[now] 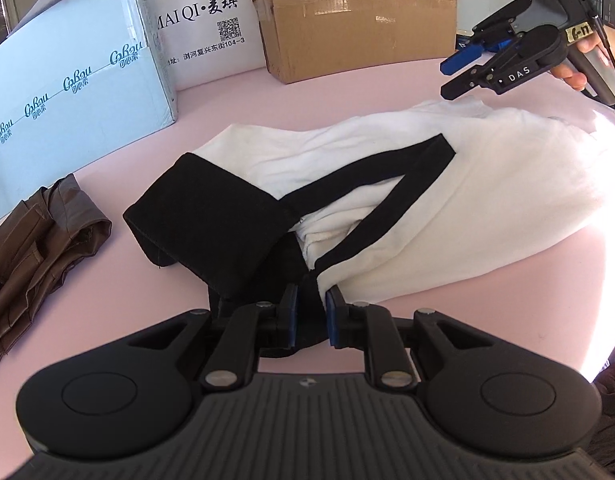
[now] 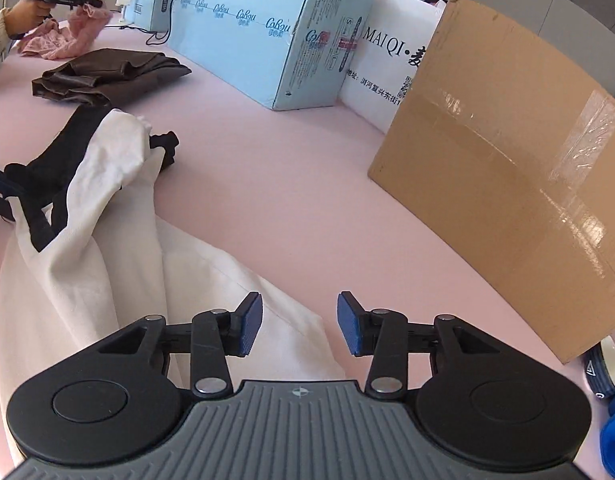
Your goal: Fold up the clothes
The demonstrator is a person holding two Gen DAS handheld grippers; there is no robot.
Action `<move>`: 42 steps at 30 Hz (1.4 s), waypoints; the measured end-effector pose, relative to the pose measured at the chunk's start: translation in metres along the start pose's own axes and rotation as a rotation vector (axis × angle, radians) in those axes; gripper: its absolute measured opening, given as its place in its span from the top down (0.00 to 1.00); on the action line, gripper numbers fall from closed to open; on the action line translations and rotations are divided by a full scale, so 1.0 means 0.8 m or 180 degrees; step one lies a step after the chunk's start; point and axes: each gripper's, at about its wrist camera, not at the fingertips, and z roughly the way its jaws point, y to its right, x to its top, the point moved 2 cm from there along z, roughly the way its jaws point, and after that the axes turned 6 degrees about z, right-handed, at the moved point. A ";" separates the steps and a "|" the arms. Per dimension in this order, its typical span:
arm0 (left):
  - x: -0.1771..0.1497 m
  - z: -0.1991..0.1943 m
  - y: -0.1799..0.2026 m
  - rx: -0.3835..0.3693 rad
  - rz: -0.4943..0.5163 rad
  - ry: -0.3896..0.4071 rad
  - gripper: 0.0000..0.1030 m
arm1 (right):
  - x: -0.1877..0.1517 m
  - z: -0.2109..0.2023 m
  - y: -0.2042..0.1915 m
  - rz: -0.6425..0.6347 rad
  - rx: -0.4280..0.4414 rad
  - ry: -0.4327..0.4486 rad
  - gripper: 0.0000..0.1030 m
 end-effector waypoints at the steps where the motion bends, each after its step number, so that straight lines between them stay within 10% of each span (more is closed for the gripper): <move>1: 0.000 0.000 0.000 0.0001 0.0009 -0.0003 0.85 | -0.001 0.002 0.002 0.0026 0.0090 -0.0010 0.62; 8: -0.012 -0.002 -0.002 -0.0018 -0.0081 0.0100 0.85 | -0.011 0.033 0.013 0.0059 0.0082 -0.0309 0.61; 10: -0.012 -0.002 -0.003 -0.0019 -0.0132 0.0095 0.85 | -0.014 0.039 0.014 0.0057 0.0060 -0.0327 0.93; 17: -0.006 -0.001 -0.004 -0.0007 -0.0159 0.0070 0.85 | 0.000 0.009 0.035 0.0259 -0.0172 0.0274 0.96; 29: 0.008 -0.002 -0.017 -0.0085 -0.0220 -0.0099 0.88 | 0.028 -0.055 0.123 0.0409 -0.1482 0.0857 0.97; 42: 0.019 0.014 -0.016 -0.0061 -0.0138 -0.0196 0.87 | -0.037 0.052 0.192 0.0500 -0.2132 0.0094 0.97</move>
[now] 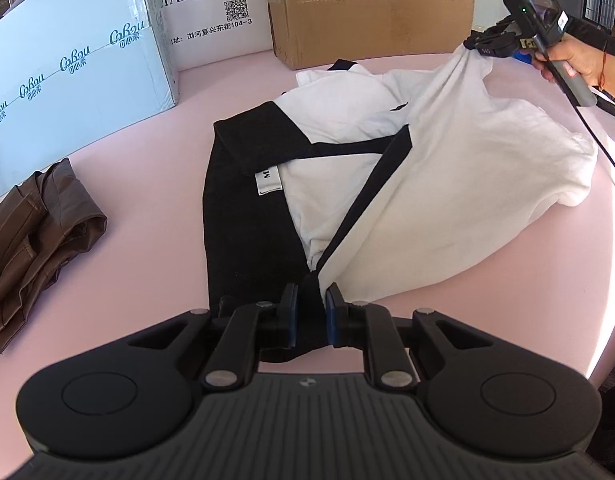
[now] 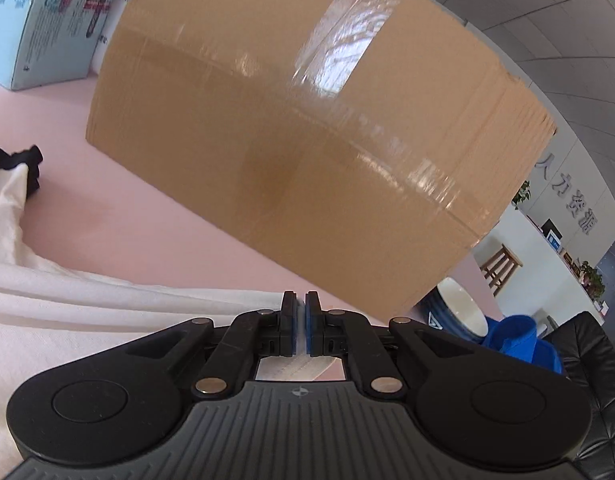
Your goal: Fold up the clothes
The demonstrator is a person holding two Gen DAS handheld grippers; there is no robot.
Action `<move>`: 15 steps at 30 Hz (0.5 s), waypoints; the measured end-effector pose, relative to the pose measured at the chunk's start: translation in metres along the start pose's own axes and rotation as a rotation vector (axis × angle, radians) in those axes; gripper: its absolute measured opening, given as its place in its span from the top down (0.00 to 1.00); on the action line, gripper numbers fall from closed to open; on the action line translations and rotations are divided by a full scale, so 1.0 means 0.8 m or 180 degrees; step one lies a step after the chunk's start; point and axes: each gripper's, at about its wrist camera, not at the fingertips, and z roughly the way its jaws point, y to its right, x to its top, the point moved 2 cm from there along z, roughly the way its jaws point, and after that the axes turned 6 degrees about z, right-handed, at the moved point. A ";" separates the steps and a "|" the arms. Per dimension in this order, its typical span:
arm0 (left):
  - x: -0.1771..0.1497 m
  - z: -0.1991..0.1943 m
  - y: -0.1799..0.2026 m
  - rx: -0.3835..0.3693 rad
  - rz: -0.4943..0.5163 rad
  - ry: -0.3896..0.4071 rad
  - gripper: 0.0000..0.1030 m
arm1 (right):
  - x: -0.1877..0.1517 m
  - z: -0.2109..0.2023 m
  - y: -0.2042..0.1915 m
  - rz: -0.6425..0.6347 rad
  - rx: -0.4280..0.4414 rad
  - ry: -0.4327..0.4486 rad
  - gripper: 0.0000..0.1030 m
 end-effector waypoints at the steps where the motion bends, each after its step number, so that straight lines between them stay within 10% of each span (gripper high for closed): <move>1: -0.001 0.000 0.002 0.0022 0.0039 0.0006 0.85 | -0.002 0.005 -0.007 0.0013 -0.0049 0.0035 0.96; 6: -0.006 0.001 0.020 0.0259 0.0256 0.0016 0.78 | -0.005 0.030 -0.032 0.0039 -0.0086 -0.0060 0.96; 8: -0.006 -0.001 0.019 0.0320 0.0213 -0.0002 0.61 | -0.011 0.031 -0.038 -0.0036 -0.0085 -0.0152 0.94; 10: -0.007 -0.005 0.013 0.0378 0.0123 0.0046 0.21 | -0.017 0.027 -0.040 -0.0105 -0.0087 -0.0213 0.83; 15: -0.013 -0.028 -0.013 0.0390 -0.0172 0.0328 0.18 | -0.010 -0.029 -0.024 0.0177 0.0024 0.0080 0.57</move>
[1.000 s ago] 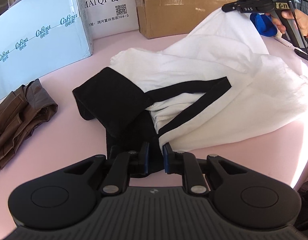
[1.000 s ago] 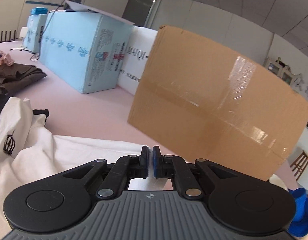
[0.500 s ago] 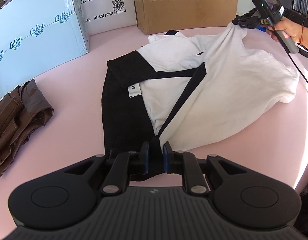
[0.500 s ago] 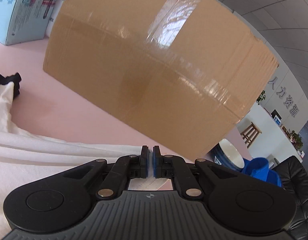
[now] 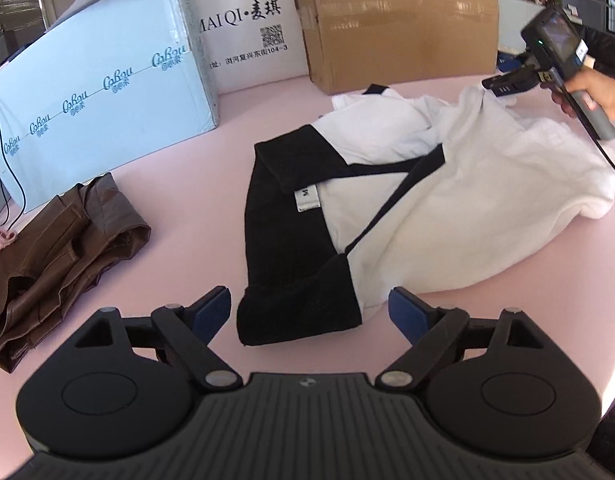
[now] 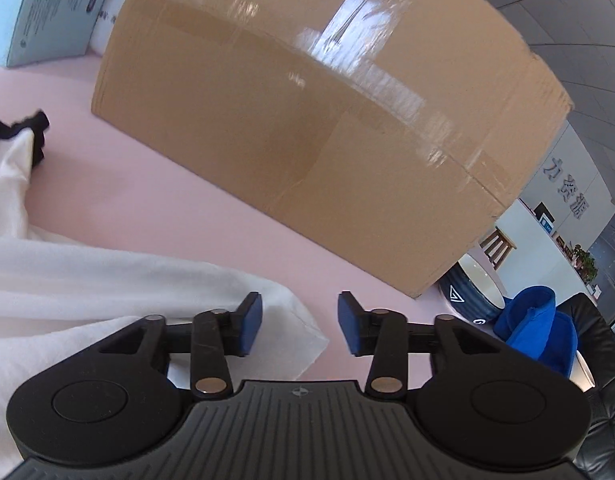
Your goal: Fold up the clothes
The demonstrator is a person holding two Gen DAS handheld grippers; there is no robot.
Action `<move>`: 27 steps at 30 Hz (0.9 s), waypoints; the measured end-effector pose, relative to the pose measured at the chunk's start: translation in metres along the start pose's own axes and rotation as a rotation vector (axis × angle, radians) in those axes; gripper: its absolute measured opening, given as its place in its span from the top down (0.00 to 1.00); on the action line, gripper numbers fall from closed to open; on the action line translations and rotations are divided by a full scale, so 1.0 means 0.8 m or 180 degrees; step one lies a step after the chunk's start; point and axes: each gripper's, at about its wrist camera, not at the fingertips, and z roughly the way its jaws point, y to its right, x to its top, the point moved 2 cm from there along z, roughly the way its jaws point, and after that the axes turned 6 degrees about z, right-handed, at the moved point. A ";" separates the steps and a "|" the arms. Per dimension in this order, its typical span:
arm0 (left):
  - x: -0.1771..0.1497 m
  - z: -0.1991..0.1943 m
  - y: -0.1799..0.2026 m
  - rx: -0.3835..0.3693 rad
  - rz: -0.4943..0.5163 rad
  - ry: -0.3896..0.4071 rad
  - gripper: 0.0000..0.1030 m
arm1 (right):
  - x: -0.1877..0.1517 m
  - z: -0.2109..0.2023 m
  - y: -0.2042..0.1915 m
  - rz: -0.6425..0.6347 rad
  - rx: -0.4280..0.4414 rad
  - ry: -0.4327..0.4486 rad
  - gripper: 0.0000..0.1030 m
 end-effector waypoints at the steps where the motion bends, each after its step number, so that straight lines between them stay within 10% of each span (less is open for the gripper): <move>1: 0.000 -0.002 -0.006 0.0025 -0.0033 0.0039 0.18 | 0.002 -0.019 -0.001 0.0054 0.0084 0.0063 0.55; 8: -0.011 0.002 -0.018 0.0456 0.0191 0.0162 0.18 | -0.032 -0.171 -0.072 -0.0306 0.0770 0.0439 0.55; 12: -0.013 -0.002 -0.020 0.0269 0.0323 0.0290 0.18 | -0.079 -0.253 -0.105 -0.0330 0.1159 0.0368 0.55; 21: 0.001 0.016 0.015 0.0129 0.0945 0.0385 0.18 | -0.117 -0.316 -0.133 0.0196 0.1860 0.0173 0.58; 27: 0.000 0.038 0.011 -0.0105 0.0700 0.0189 0.22 | -0.115 -0.315 -0.170 0.0056 0.2163 0.0088 0.58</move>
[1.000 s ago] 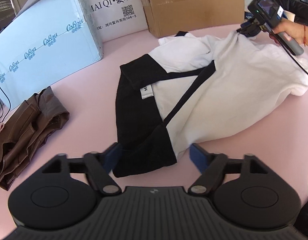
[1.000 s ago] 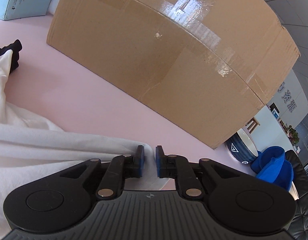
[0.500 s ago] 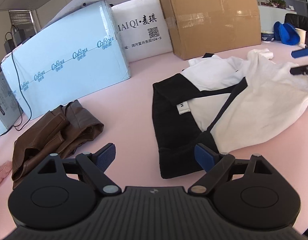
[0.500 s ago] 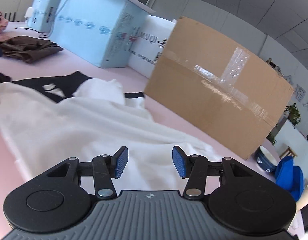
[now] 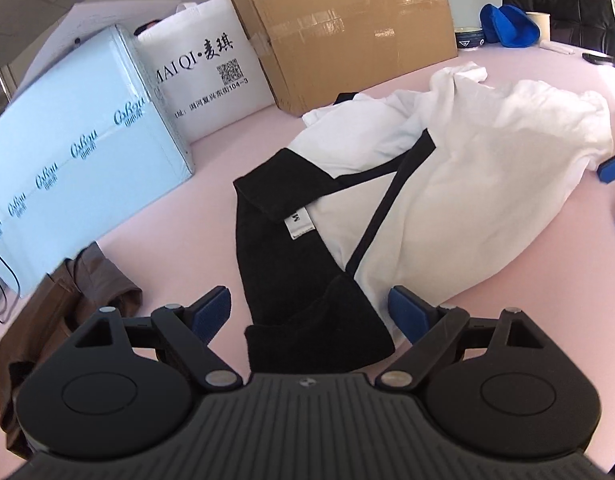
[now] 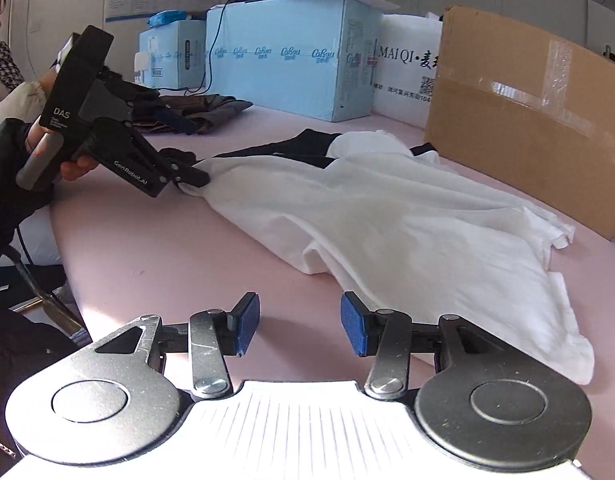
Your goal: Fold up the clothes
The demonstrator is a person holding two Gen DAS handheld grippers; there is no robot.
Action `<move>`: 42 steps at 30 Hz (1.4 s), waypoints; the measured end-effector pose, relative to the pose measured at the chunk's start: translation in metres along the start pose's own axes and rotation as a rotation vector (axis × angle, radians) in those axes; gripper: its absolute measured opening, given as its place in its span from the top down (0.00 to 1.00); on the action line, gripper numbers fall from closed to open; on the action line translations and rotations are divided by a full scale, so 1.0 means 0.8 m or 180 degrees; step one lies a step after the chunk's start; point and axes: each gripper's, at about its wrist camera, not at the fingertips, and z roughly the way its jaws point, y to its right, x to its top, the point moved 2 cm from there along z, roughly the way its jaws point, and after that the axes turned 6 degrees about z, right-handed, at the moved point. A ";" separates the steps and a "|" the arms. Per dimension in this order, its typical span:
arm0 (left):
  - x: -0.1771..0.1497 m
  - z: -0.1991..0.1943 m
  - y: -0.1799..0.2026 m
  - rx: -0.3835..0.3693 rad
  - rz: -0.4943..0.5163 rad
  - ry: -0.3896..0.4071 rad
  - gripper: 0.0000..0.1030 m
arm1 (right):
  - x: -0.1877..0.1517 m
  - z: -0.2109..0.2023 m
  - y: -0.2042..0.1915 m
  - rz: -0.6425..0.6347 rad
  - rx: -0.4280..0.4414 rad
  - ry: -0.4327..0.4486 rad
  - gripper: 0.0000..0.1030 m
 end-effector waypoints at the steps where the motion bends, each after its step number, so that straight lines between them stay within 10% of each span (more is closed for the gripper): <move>1: 0.000 0.000 -0.002 -0.0025 -0.0059 -0.0019 0.28 | 0.001 0.003 -0.003 -0.0031 -0.0030 0.0028 0.58; 9: 0.008 -0.003 0.003 -0.0225 -0.0216 -0.0172 0.72 | 0.008 0.030 -0.014 -0.0377 -0.0166 0.0087 0.69; 11: 0.012 -0.003 0.007 -0.0215 -0.0236 -0.0212 0.80 | 0.009 0.031 -0.014 -0.0391 -0.0181 0.0111 0.93; 13: 0.019 -0.001 0.005 -0.0188 -0.0316 -0.0256 0.84 | 0.011 0.030 -0.011 -0.0368 -0.0189 0.0149 0.97; 23: 0.074 0.000 -0.036 -0.0214 -0.0838 -0.0289 0.89 | 0.053 -0.013 0.022 0.0142 0.0043 0.0556 0.98; 37: 0.114 0.063 -0.058 -0.0093 -0.1182 -0.0260 0.91 | 0.025 0.010 -0.015 -0.0373 -0.0196 0.0171 0.98; 42: 0.130 0.070 -0.064 -0.0071 -0.1170 -0.0196 0.91 | 0.014 0.034 -0.025 -0.0463 -0.0325 -0.0003 0.78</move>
